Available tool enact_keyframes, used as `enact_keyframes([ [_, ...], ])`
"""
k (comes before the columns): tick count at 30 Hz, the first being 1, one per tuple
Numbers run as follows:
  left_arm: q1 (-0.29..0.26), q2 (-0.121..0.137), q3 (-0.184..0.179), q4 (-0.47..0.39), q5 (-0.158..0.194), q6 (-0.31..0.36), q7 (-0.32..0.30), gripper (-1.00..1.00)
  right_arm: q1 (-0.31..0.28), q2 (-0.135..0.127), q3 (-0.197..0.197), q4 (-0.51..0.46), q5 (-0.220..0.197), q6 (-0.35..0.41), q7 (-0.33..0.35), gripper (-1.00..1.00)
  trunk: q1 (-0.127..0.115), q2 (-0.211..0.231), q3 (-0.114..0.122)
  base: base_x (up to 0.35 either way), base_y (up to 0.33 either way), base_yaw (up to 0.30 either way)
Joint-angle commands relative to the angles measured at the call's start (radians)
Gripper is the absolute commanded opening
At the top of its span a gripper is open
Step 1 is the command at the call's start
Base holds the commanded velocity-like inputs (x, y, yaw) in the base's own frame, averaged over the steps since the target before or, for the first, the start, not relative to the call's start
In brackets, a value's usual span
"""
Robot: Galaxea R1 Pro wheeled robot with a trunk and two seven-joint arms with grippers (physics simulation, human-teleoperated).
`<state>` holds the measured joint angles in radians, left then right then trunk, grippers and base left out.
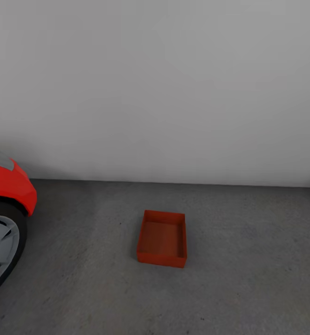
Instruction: Move the two storage containers from the living room to the garage. In the garage, place one container on the floor and stack the other container on top of it (either order is fine).
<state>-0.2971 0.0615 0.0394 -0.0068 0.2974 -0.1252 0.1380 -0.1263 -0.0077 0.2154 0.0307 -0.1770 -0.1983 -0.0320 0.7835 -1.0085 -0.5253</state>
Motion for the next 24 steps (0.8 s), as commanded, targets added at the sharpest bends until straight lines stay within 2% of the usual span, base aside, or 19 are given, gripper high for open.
enact_keyframes([
  [1,-0.001,0.0,0.004,0.001,0.002,-0.003,0.001,1.0,0.001,0.0,0.009,0.003,-0.01,-0.006,0.0,1.0,0.0,-0.001,0.001,0.0,0.0,0.0],
  [24,-0.001,0.0,0.004,0.001,0.002,-0.003,0.001,1.0,0.008,0.0,0.01,0.003,-0.009,-0.011,0.0,1.0,0.0,-0.001,0.038,0.0,0.0,0.0],
])
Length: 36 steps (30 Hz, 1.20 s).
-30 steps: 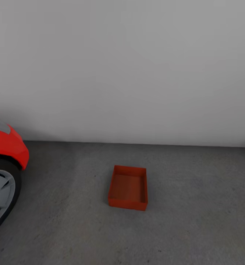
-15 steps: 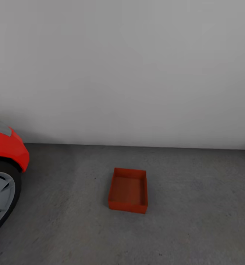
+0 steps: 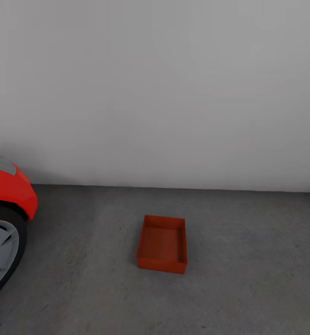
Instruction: Move the two storage containers from the living room to the garage. In the garage, place one container on the floor and stack the other container on top of it (either order is fine).
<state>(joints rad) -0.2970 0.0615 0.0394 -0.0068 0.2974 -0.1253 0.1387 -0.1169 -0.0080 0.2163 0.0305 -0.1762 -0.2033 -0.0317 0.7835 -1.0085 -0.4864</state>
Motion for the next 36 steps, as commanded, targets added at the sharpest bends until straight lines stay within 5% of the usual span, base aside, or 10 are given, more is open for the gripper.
enact_keyframes([
  [1,-0.001,0.0,0.004,0.001,0.002,-0.003,0.001,1.0,-0.001,0.0,0.009,0.003,-0.009,-0.006,-0.001,1.0,0.0,-0.001,0.001,0.0,0.0,0.0],
  [36,-0.001,0.0,0.004,0.001,0.002,-0.003,0.0,1.0,-0.001,0.001,0.009,0.003,-0.001,-0.022,-0.001,1.0,0.0,-0.001,0.057,0.0,0.0,0.0],
])
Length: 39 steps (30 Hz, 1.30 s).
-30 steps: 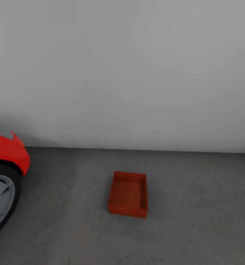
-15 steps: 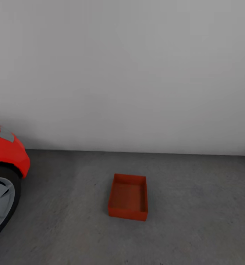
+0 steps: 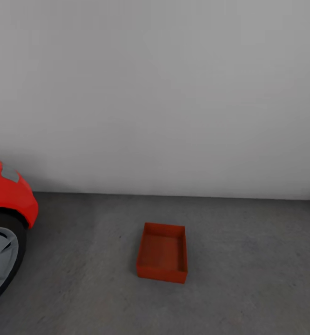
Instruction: Move the two storage containers from the living room to the garage. In the garage, place one container on the floor and stack the other container on top of it (either order is fine).
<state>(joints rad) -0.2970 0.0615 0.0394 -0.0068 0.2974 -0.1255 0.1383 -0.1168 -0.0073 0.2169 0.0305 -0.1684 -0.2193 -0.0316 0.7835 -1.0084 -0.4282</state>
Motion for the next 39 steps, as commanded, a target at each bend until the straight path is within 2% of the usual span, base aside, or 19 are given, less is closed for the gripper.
enact_keyframes([
  [1,-0.001,0.0,0.004,0.001,0.002,-0.003,0.001,1.0,-0.001,0.0,0.009,0.003,-0.009,-0.006,-0.001,1.0,0.0,-0.001,0.001,0.0,0.0,0.0],
  [39,-0.001,0.0,0.004,0.001,0.002,-0.002,0.001,1.0,-0.001,0.001,0.01,0.003,-0.006,-0.008,-0.001,1.0,0.0,-0.001,0.062,0.0,0.0,0.0],
])
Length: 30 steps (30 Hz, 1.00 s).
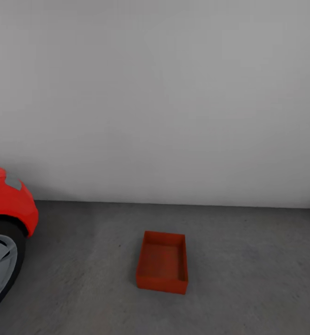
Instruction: Move the two storage containers from the living room to the garage. In the garage, place one container on the floor and stack the other container on top of it (either order is fine).
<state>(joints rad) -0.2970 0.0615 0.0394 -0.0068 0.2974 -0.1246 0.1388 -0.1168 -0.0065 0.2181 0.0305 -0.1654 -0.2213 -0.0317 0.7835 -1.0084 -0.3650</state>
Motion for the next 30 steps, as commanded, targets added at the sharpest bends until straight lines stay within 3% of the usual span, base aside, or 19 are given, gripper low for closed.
enact_keyframes([
  [1,-0.001,0.0,0.004,0.001,0.002,-0.003,0.001,1.0,-0.001,0.0,0.009,0.003,-0.009,-0.006,-0.001,1.0,0.0,-0.001,0.001,0.0,0.0,0.0],
  [30,-0.001,0.0,0.004,0.001,0.002,-0.004,0.001,1.0,0.0,0.0,0.009,0.003,-0.008,-0.032,-0.001,1.0,0.0,-0.001,0.047,0.0,0.0,0.0],
])
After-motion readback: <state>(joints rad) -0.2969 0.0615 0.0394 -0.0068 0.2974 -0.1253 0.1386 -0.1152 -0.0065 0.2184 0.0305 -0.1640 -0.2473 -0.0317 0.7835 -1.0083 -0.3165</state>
